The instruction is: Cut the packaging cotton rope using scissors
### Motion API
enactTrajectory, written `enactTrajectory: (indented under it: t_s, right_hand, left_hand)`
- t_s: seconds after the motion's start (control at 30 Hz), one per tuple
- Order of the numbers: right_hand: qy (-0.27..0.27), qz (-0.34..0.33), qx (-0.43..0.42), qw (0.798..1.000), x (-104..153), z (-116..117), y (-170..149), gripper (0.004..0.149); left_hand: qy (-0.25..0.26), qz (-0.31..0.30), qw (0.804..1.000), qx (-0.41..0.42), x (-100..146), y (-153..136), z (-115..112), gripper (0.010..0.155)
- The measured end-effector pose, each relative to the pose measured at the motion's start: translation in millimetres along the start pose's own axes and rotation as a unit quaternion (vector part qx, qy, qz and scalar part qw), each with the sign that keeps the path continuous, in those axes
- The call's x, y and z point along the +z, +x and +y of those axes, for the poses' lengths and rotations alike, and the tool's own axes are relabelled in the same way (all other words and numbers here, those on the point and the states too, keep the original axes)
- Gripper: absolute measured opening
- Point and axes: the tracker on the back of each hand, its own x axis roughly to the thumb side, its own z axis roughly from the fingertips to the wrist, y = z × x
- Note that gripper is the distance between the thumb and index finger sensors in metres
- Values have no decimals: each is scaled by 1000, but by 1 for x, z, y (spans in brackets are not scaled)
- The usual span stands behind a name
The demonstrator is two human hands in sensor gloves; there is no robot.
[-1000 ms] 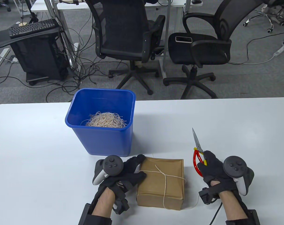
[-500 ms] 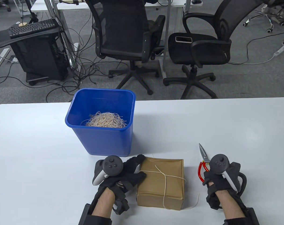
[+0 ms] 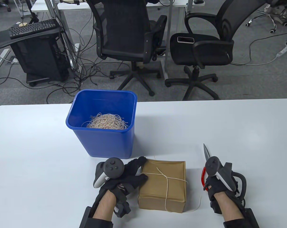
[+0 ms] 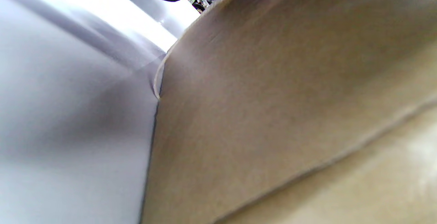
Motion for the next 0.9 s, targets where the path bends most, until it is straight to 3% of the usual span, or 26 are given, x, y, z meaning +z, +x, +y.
enactTrajectory:
  t_s: [0.13, 0.23, 0.33, 0.47, 0.57, 0.63, 0.67, 0.8, 0.9]
  right_hand:
    - [-38, -1, -45, 998, 3, -9, -4, 59]
    - [-84, -44, -86, 992, 10, -24, 3, 57]
    - [-132, -132, -155, 970, 21, -36, 17, 56]
    - [-153, -272, -177, 933, 35, -48, 44, 52]
    - [-113, -386, -171, 900, 42, -55, 66, 52]
    - [-75, -436, -173, 880, 43, -59, 78, 66]
    - [-31, -460, -174, 870, 43, -59, 84, 73]
    - [145, -479, -82, 862, 42, -55, 103, 100]
    - [228, -466, -24, 855, 41, -48, 113, 115]
  left_hand:
    - [0, 0, 1000, 2, 0, 0, 0, 76]
    - [-1, 0, 1000, 3, 0, 0, 0, 76]
    - [-2, 0, 1000, 3, 0, 0, 0, 76]
    - [-2, 0, 1000, 2, 0, 0, 0, 76]
    - [-3, 1, 1000, 1, 0, 0, 0, 76]
    - [-3, 2, 1000, 2, 0, 0, 0, 76]
    - [-3, 2, 1000, 2, 0, 0, 0, 76]
    - [-3, 2, 1000, 4, 0, -1, 0, 76]
    - [-4, 2, 1000, 4, -1, -1, 0, 76]
